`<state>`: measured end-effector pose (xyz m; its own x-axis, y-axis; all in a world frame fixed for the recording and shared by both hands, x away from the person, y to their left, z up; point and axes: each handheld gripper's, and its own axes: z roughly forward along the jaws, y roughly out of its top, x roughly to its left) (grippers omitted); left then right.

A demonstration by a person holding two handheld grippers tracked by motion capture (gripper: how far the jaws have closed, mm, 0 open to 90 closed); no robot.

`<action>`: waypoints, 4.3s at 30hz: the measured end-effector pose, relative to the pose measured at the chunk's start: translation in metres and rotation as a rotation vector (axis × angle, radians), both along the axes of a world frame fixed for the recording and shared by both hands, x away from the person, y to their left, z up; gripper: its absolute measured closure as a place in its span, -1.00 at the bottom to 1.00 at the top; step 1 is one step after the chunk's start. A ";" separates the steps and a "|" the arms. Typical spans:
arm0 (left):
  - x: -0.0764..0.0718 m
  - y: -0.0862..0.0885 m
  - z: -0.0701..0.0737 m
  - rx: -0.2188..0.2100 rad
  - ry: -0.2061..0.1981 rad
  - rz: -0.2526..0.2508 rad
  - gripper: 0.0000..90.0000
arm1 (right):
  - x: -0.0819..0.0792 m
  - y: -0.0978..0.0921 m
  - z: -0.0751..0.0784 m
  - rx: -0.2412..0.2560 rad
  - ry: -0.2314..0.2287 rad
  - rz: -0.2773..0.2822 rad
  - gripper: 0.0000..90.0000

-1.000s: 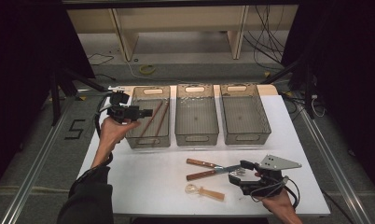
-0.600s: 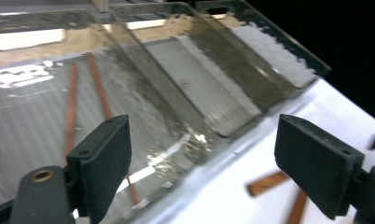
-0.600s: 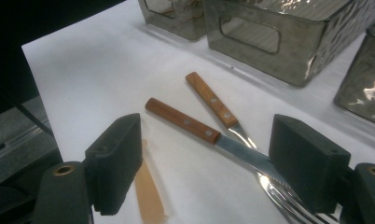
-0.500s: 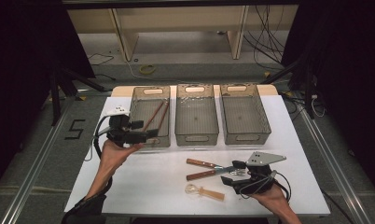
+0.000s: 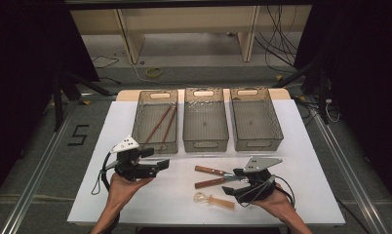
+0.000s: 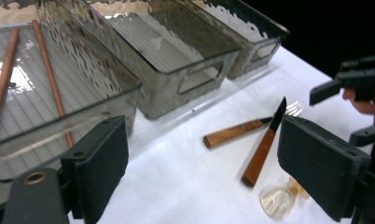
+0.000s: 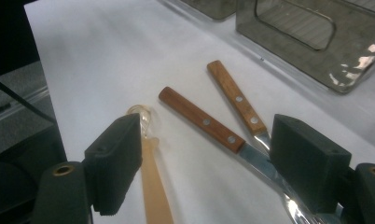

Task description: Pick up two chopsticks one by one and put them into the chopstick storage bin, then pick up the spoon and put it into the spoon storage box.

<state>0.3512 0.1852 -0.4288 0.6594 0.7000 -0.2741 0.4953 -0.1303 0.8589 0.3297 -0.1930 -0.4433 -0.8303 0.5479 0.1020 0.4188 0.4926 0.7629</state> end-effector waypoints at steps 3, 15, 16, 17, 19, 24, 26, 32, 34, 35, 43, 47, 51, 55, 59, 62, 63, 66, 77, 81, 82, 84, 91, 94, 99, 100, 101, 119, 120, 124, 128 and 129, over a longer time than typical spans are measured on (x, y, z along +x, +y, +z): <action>-0.006 -0.003 -0.004 0.011 0.001 -0.005 -0.65 | 0.001 0.004 -0.001 -0.013 0.005 0.014 -0.41; -0.019 -0.003 -0.011 0.042 -0.019 -0.001 -0.65 | 0.001 0.015 -0.004 -0.079 0.013 0.063 -0.41; -0.019 -0.003 -0.012 0.042 -0.018 0.001 -0.65 | 0.001 0.015 -0.004 -0.079 0.013 0.063 -0.41; -0.019 -0.003 -0.013 0.039 -0.019 0.003 -0.65 | 0.001 0.015 -0.004 -0.080 0.016 0.062 -0.42; -0.020 -0.002 -0.013 0.038 -0.018 0.006 -0.65 | 0.000 0.016 -0.004 -0.083 0.019 0.063 -0.41; -0.024 0.000 -0.011 0.028 -0.032 0.012 -0.65 | 0.002 0.016 -0.005 -0.085 0.023 0.060 -0.41; -0.025 0.000 -0.011 0.028 -0.034 0.015 -0.65 | 0.003 0.017 -0.006 -0.088 0.025 0.066 -0.41; -0.027 0.001 -0.011 0.021 -0.038 0.023 -0.65 | 0.005 0.020 -0.008 -0.088 0.035 0.071 -0.41; -0.027 0.001 -0.012 0.019 -0.036 0.023 -0.65 | 0.006 0.022 -0.008 -0.095 0.037 0.076 -0.41; -0.028 0.002 -0.012 0.022 -0.040 0.022 -0.65 | 0.006 0.024 -0.009 -0.100 0.036 0.082 -0.41; -0.032 0.004 -0.010 0.007 -0.057 0.036 -0.65 | 0.011 0.036 -0.012 -0.170 0.063 0.146 -0.38; -0.033 0.003 -0.011 0.008 -0.060 0.035 -0.65 | 0.013 0.041 -0.011 -0.194 0.078 0.165 -0.35; -0.034 0.004 -0.011 0.015 -0.064 0.034 -0.65 | 0.016 0.045 -0.010 -0.226 0.086 0.185 -0.27; -0.035 0.003 -0.012 0.013 -0.064 0.034 -0.65 | 0.016 0.048 -0.007 -0.261 0.085 0.227 -0.16; -0.035 0.002 -0.011 0.018 -0.074 0.028 -0.65 | 0.015 0.053 -0.011 -0.309 0.103 0.260 -0.02; -0.036 0.002 -0.012 0.012 -0.079 0.029 -0.65 | 0.013 0.054 -0.013 -0.340 0.106 0.266 0.04; -0.036 0.003 -0.013 0.014 -0.078 0.029 -0.65 | 0.013 0.055 -0.014 -0.349 0.112 0.268 0.06; -0.037 0.002 -0.013 0.016 -0.076 0.028 -0.65 | 0.010 0.056 -0.016 -0.373 0.115 0.274 0.14; -0.038 0.001 -0.014 0.025 -0.081 0.025 -0.65 | 0.004 0.062 -0.022 -0.449 0.120 0.305 0.42; -0.037 0.002 -0.014 0.025 -0.083 0.027 -0.65 | 0.003 0.063 -0.024 -0.469 0.124 0.309 0.51; -0.037 0.002 -0.014 0.025 -0.083 0.026 -0.65 | 0.002 0.064 -0.024 -0.477 0.126 0.312 0.53; -0.037 0.002 -0.014 0.028 -0.087 0.025 -0.65 | 0.001 0.065 -0.024 -0.486 0.121 0.301 0.58; -0.038 0.001 -0.014 0.027 -0.084 0.026 -0.65 | 0.002 0.065 -0.024 -0.492 0.122 0.294 0.70; -0.038 0.001 -0.015 0.030 -0.088 0.026 -0.65 | 0.002 0.065 -0.024 -0.493 0.120 0.293 0.71; -0.037 0.000 -0.016 0.035 -0.085 0.023 -0.65 | 0.003 0.063 -0.023 -0.479 0.126 0.305 0.73; -0.037 0.001 -0.016 0.035 -0.085 0.025 -0.65 | 0.003 0.063 -0.023 -0.479 0.126 0.305 0.73; -0.037 0.001 -0.016 0.032 -0.084 0.026 -0.65 | 0.002 0.063 -0.022 -0.466 0.136 0.294 0.73; -0.035 0.002 -0.021 0.019 -0.085 0.042 -0.65 | 0.032 0.032 0.014 -0.257 0.092 0.158 0.74; -0.035 0.003 -0.021 0.019 -0.085 0.043 -0.65 | 0.035 0.031 0.016 -0.252 0.085 0.151 0.74; -0.034 0.004 -0.021 0.017 -0.085 0.044 -0.65 | 0.045 0.031 0.025 -0.221 0.071 0.124 0.74; -0.034 0.005 -0.021 0.014 -0.085 0.049 -0.65 | 0.055 0.034 0.030 -0.207 0.048 0.102 0.74; -0.034 0.005 -0.021 0.013 -0.085 0.049 -0.65 | 0.057 0.035 0.031 -0.203 0.044 0.095 0.74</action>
<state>0.3171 0.1900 -0.4503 0.6446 0.7353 -0.2093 0.4270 -0.1192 0.8963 0.3871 -0.1584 -0.4123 -0.8761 0.4808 0.0348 0.3942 0.6730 0.6258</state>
